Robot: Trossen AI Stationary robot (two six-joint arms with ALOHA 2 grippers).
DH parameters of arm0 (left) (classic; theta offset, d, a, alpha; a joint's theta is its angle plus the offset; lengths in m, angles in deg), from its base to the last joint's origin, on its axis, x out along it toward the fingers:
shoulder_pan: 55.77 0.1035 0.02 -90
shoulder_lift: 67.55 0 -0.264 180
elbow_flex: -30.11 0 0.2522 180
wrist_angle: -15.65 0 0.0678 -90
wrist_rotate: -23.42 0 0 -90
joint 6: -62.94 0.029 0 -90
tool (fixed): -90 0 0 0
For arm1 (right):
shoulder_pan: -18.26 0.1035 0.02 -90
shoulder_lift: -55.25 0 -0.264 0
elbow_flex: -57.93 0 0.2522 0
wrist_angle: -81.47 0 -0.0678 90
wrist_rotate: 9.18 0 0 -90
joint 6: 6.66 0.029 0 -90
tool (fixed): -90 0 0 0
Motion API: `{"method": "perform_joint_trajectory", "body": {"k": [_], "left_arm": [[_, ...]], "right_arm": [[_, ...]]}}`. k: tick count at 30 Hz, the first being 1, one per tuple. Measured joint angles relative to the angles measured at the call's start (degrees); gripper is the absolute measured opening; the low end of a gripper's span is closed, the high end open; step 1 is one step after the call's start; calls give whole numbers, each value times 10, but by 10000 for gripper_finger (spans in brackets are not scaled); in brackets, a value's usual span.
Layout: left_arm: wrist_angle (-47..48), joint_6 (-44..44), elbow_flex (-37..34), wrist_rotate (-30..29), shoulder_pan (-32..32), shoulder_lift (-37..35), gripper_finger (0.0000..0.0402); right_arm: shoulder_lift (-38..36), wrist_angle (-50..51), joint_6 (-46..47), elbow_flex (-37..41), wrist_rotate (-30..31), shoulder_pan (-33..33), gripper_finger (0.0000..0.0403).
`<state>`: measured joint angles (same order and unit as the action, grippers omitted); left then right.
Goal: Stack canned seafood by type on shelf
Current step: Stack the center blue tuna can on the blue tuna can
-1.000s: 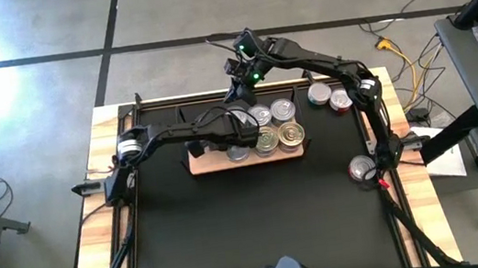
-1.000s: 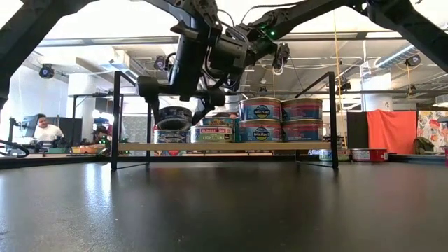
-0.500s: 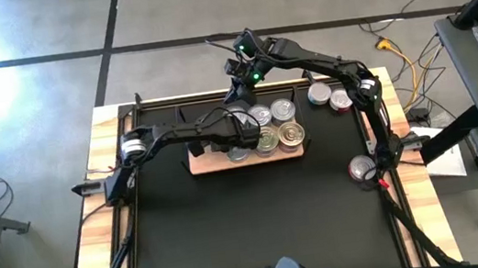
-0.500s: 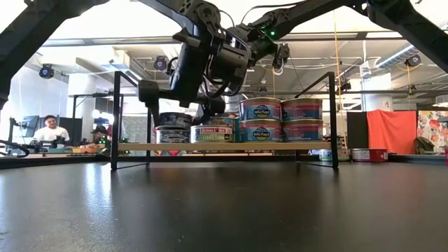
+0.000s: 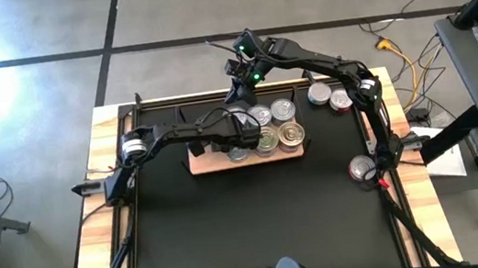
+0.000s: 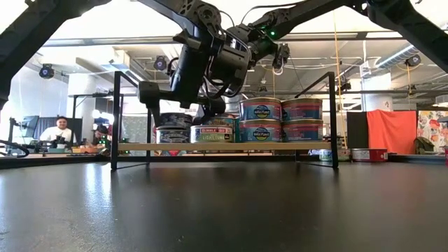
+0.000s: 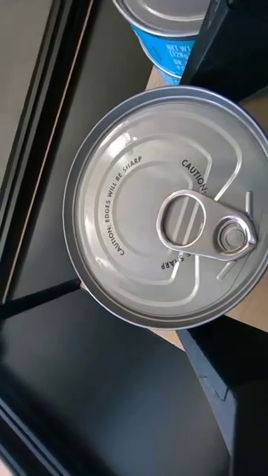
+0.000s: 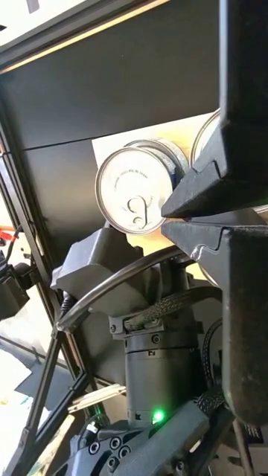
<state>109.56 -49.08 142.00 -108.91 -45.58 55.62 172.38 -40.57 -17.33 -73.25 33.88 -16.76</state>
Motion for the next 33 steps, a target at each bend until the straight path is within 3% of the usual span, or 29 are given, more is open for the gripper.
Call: {"method": "perform_joint_trajectory", "body": {"k": [22,28,33], "left_arm": [[-1,135,0,-7,12,0,398],[2,224,4,-5,12,-1,398],[2,231,4,-4,12,-1,398]], "right_arm": [[0,0,-8,27,0,0,12],[-2,-2,-9,25,-47,-1,12],[-3,-7,-18,21,-51,-1,12]]}}
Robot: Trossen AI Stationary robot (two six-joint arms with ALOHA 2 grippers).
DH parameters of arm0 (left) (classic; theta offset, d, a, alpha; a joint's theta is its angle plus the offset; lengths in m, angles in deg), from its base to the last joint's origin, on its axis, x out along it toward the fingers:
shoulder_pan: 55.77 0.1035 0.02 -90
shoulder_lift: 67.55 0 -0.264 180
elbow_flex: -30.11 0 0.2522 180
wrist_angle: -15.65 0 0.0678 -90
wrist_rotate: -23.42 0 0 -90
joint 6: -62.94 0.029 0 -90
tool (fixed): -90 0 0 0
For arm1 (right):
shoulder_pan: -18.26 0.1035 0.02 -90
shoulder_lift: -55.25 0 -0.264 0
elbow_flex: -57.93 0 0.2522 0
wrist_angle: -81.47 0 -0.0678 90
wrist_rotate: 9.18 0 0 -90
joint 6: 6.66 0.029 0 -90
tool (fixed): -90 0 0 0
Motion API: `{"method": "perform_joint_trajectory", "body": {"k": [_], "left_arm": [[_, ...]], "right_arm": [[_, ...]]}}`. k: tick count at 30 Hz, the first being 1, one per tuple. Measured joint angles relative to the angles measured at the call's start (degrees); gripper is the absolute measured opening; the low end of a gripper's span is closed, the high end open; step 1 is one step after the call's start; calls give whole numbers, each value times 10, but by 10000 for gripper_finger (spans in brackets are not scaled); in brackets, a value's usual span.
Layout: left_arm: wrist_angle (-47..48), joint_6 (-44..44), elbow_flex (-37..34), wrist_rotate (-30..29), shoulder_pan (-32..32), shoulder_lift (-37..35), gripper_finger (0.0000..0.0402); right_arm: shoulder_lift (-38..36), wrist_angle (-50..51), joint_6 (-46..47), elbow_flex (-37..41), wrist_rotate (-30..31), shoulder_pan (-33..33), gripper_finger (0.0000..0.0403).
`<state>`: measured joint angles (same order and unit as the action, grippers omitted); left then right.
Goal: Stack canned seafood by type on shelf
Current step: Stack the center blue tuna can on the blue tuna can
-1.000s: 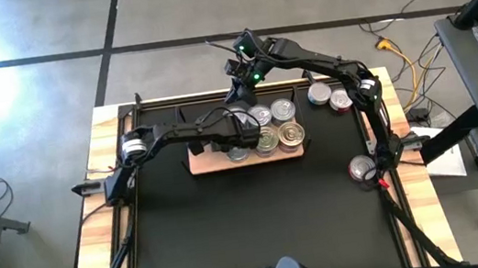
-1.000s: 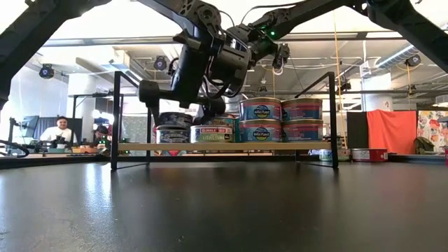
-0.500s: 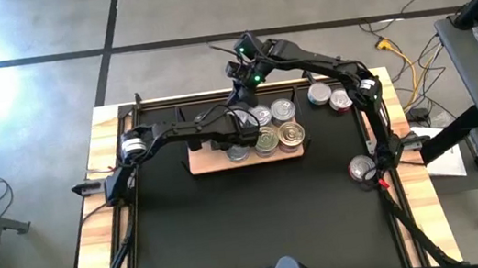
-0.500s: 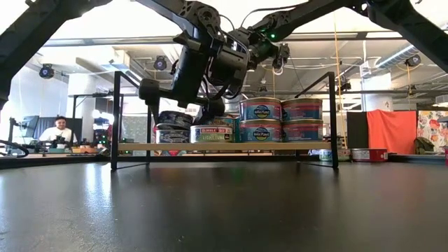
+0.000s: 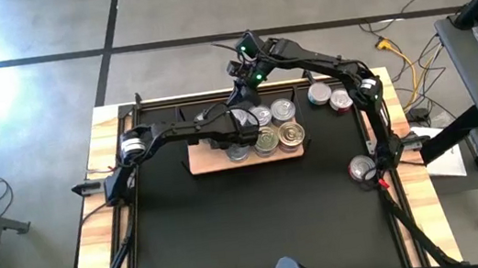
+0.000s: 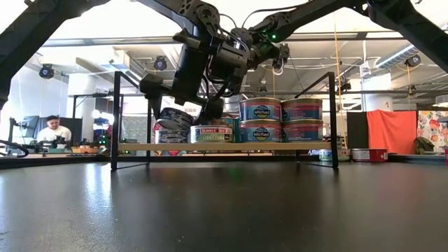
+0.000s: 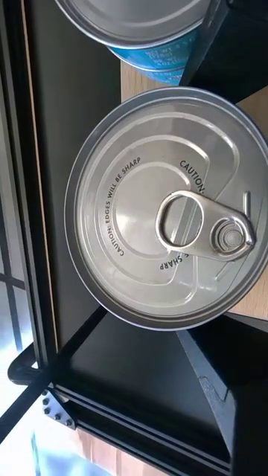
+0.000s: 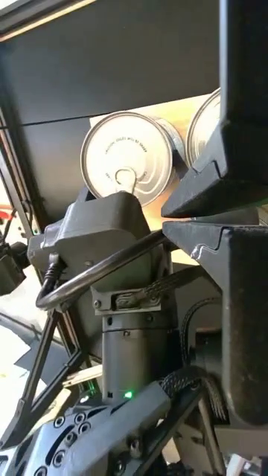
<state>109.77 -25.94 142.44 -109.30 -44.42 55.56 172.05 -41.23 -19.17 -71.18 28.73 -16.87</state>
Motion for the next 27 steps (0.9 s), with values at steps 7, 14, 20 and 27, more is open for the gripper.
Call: {"method": "perform_joint_trajectory", "body": {"k": [7,14,20,27], "left_arm": [[0,-2,0,0,-1,0,392],[0,-17,0,0,-2,0,351],[8,-31,0,6,-3,1,384],[18,-33,8,28,-3,0,381]], "right_arm": [[0,7,-2,2,-4,0,12],[0,7,-2,2,-4,1,12],[0,7,-1,2,-4,1,12],[0,7,-1,3,-4,1,12]]}}
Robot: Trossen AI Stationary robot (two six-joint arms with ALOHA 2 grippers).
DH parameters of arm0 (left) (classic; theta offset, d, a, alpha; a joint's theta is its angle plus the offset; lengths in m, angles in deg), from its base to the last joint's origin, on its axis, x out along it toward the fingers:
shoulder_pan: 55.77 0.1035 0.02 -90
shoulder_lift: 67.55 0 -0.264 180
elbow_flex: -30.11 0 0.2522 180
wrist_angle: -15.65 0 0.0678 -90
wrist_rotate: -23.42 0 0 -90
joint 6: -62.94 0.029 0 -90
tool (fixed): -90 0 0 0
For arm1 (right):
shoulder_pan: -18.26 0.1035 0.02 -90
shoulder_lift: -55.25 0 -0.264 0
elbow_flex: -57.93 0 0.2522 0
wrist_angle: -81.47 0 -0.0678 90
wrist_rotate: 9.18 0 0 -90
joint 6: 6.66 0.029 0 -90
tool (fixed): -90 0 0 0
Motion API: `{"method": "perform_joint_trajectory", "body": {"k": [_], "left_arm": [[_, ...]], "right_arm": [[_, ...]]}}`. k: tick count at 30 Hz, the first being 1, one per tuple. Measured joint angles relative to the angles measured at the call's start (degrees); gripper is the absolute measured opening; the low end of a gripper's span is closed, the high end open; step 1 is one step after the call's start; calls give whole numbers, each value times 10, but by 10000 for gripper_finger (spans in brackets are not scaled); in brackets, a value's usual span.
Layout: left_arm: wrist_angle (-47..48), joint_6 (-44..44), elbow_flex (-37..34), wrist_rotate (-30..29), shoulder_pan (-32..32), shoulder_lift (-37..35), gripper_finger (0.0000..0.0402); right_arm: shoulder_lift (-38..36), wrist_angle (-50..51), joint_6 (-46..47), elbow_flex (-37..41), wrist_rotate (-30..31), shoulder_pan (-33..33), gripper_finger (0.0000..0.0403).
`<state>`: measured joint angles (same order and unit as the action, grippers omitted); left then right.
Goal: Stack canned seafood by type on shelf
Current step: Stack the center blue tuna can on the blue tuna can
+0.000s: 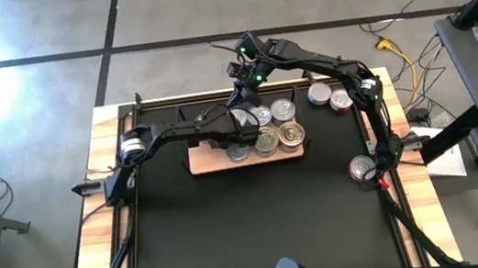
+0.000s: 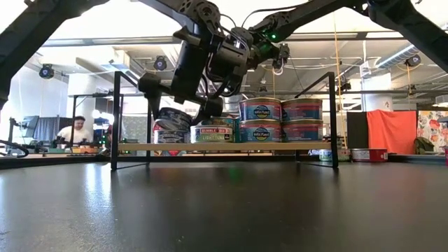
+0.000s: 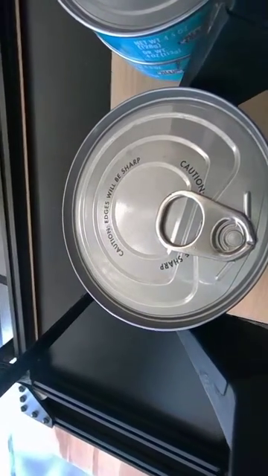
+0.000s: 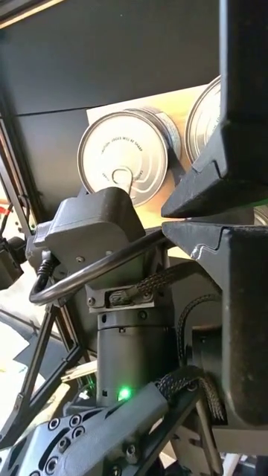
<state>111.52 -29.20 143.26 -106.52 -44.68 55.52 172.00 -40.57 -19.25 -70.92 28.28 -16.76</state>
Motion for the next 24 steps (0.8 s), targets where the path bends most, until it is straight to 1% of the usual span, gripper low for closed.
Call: {"method": "perform_joint_trajectory", "body": {"k": [2,6,9,13,19,24], "left_arm": [[9,1,6,6,0,0,391],[22,1,9,4,0,0,387],[23,1,8,-6,0,0,392],[16,-24,2,-29,0,5,396],[-32,-34,-3,-48,-2,4,395],[-18,-33,-3,-51,-2,4,395]], "right_arm": [[0,0,0,0,0,0,12],[0,0,2,0,0,0,12],[0,0,6,0,0,0,12],[0,0,6,0,0,-1,12],[-12,1,-1,1,0,-1,12],[-26,0,-3,1,-2,-3,12]]}}
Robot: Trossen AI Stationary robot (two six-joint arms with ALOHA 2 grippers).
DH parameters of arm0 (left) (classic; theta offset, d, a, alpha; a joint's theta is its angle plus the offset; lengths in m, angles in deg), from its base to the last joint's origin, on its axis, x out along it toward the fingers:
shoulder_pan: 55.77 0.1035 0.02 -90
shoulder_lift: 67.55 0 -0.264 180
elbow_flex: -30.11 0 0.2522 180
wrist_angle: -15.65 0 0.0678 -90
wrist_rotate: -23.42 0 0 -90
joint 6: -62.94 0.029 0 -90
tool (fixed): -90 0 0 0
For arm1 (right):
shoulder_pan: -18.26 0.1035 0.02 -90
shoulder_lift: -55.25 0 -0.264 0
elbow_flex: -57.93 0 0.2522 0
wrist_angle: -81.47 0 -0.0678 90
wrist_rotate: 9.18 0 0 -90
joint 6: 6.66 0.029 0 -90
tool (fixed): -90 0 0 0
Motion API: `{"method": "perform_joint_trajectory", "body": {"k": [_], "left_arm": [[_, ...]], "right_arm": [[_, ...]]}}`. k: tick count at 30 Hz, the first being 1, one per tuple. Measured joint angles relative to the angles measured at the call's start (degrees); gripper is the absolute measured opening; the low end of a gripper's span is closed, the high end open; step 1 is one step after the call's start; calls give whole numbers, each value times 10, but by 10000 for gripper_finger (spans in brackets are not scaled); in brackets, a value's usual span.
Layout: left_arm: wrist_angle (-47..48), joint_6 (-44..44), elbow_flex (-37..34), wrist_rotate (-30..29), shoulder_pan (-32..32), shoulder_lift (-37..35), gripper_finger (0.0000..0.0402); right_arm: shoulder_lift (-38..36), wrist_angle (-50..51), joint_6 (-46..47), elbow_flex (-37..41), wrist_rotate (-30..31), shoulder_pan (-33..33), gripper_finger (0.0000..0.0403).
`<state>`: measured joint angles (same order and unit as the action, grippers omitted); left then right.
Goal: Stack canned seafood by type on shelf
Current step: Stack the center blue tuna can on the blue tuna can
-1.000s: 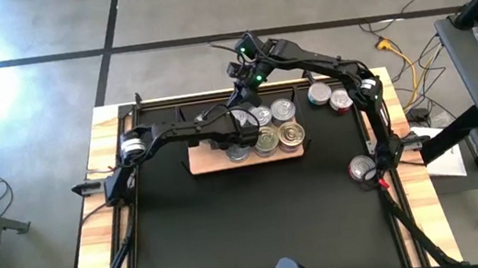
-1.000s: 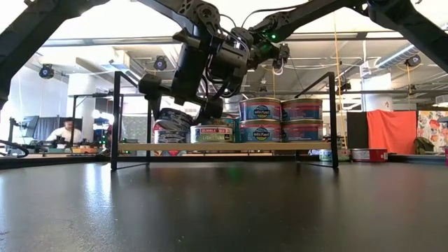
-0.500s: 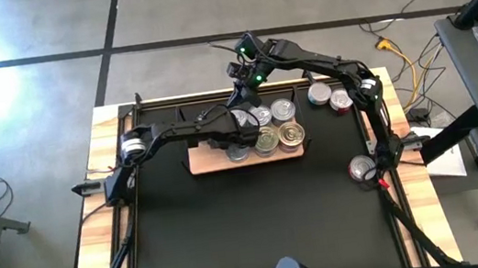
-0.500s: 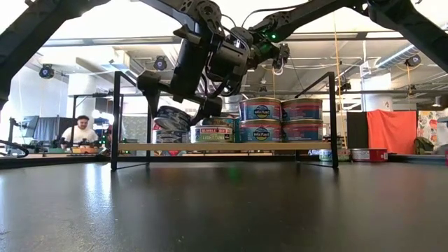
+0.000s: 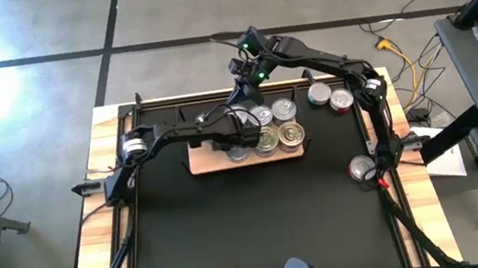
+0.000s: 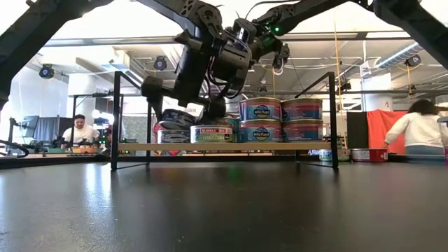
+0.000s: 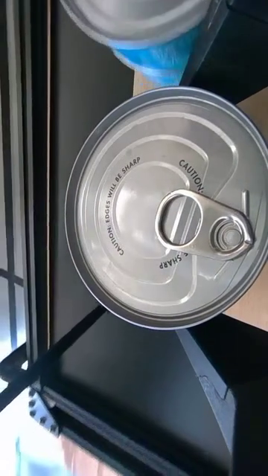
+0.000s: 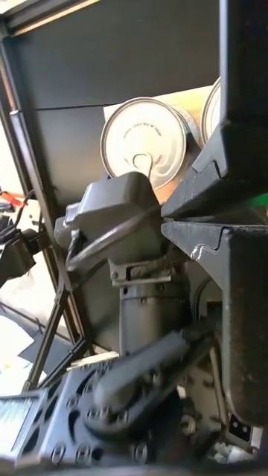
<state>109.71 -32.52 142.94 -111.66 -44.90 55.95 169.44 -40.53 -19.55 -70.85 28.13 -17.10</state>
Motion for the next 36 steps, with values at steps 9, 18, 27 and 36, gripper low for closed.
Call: {"method": "perform_joint_trajectory", "body": {"k": [9,18,27,36], "left_arm": [[6,-24,-3,13,-2,-12,395],[-19,-26,-51,29,-1,-39,395],[-154,-46,-163,25,-15,-105,395],[-212,26,-189,21,-8,-131,395]], "right_arm": [[-20,8,2,0,2,-1,12],[-44,52,-19,0,2,-1,12],[-78,65,-37,15,23,-2,12],[-79,65,-27,17,33,-2,12]]}}
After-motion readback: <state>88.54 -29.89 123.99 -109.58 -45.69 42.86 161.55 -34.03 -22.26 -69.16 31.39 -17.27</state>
